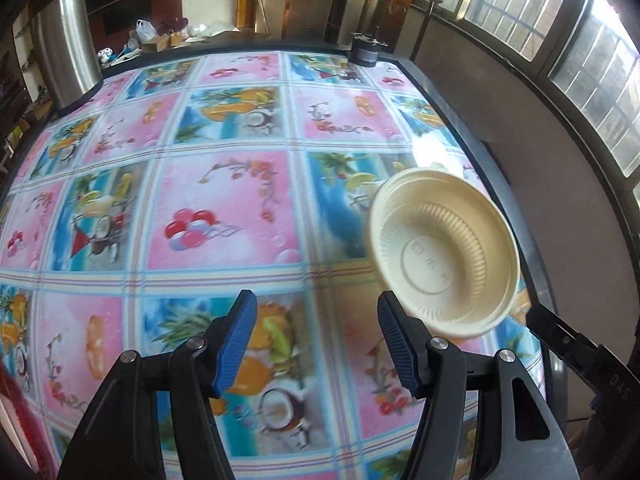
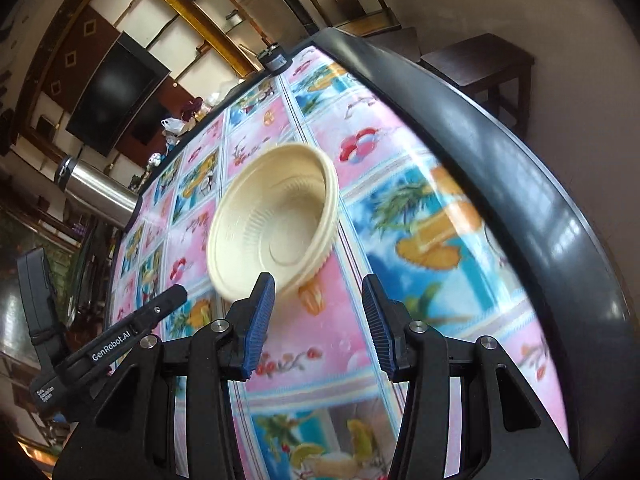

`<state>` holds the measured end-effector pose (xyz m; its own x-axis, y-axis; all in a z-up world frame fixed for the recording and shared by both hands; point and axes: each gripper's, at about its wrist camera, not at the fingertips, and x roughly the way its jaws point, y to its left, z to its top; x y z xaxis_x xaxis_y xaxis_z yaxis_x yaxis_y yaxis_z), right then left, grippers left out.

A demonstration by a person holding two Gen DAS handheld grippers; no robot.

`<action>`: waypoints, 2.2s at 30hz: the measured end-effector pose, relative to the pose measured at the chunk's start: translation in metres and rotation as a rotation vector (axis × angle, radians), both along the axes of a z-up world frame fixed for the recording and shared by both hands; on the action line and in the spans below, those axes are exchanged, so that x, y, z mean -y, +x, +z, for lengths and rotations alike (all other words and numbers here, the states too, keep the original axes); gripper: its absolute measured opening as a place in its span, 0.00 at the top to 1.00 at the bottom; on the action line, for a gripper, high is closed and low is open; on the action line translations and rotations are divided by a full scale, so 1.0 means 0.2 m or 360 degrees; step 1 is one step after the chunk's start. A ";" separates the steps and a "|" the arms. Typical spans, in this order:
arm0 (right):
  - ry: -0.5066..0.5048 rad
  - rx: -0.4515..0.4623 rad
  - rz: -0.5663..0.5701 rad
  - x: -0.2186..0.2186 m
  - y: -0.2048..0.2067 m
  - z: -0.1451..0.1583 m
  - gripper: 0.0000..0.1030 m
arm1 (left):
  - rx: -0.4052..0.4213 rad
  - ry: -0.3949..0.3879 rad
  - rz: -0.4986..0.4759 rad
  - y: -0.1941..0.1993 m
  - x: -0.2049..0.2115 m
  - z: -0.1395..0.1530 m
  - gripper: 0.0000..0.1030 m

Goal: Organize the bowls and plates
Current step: 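Grasp the beige ribbed bowl rim with the left tool and lift it, then carry the beige bowl with the left tool over the plate stack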

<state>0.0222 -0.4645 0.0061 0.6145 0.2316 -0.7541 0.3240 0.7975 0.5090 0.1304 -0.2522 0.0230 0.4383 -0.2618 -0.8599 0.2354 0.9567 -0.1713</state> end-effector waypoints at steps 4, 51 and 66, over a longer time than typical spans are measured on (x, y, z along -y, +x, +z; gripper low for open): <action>0.0009 -0.0006 0.0021 0.01 0.11 -0.01 0.56 | -0.0005 0.0007 -0.0025 0.05 0.09 0.00 0.39; 0.0010 0.0038 0.0538 -0.79 -0.10 -0.09 0.83 | -0.0087 0.0173 0.0194 -0.40 -0.51 -0.18 0.82; -0.0042 0.0054 0.0636 -1.02 -0.12 0.00 0.83 | 0.0010 0.0149 0.0285 -0.48 -0.72 -0.11 0.82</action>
